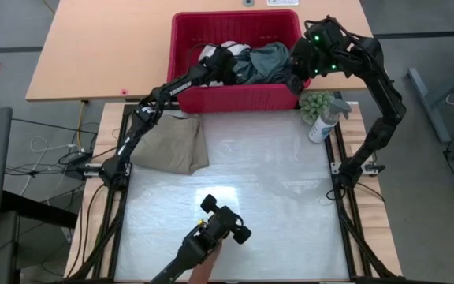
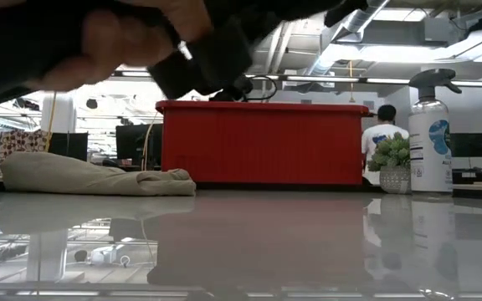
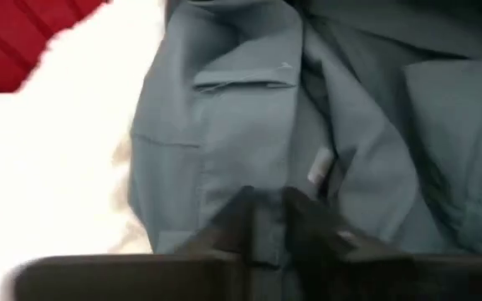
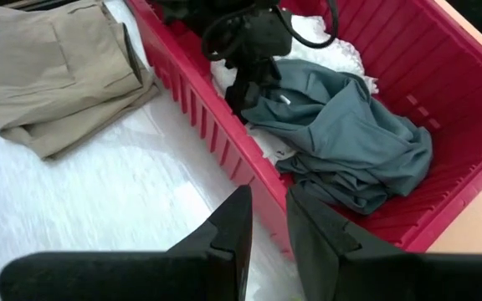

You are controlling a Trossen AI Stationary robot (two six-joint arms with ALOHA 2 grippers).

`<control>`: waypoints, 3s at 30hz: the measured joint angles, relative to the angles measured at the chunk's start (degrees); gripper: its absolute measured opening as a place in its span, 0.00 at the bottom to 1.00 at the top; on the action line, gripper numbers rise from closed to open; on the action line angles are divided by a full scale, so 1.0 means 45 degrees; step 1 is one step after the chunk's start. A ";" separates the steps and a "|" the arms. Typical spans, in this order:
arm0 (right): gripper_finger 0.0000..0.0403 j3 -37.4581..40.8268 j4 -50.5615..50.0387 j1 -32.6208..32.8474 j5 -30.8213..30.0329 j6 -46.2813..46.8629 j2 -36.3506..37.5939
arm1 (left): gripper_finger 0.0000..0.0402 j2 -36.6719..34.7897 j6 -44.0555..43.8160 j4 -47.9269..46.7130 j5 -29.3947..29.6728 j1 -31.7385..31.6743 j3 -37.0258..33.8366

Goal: Fold Laundry from Bin
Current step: Fold the blue pants in the red bin

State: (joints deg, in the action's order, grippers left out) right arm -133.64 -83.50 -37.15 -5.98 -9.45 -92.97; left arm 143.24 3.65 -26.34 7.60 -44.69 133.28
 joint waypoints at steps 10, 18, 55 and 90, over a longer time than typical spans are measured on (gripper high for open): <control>0.26 0.0000 0.0190 -0.0131 -0.0031 -0.0011 -0.0005 | 0.00 -0.1432 -0.0224 0.1152 0.1068 -0.0058 0.0339; 0.26 0.0000 0.0704 -0.0780 -0.0039 -0.0289 -0.0005 | 0.00 -0.3159 -0.0069 0.1464 0.0807 -0.0074 0.0334; 0.26 0.0000 -0.0656 -0.1751 0.0487 -0.0013 -0.0029 | 0.68 -0.0286 0.1052 0.0168 -0.0683 -0.0184 0.0332; 0.26 0.0000 0.0042 -0.3437 0.0235 -0.0729 -0.0767 | 0.00 -0.5015 -0.3058 0.3952 -0.1586 -0.0820 0.0377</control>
State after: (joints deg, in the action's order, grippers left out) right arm -133.64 -83.31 -52.61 -4.92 -12.73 -96.42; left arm 120.68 -10.11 -8.56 0.46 -48.38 134.97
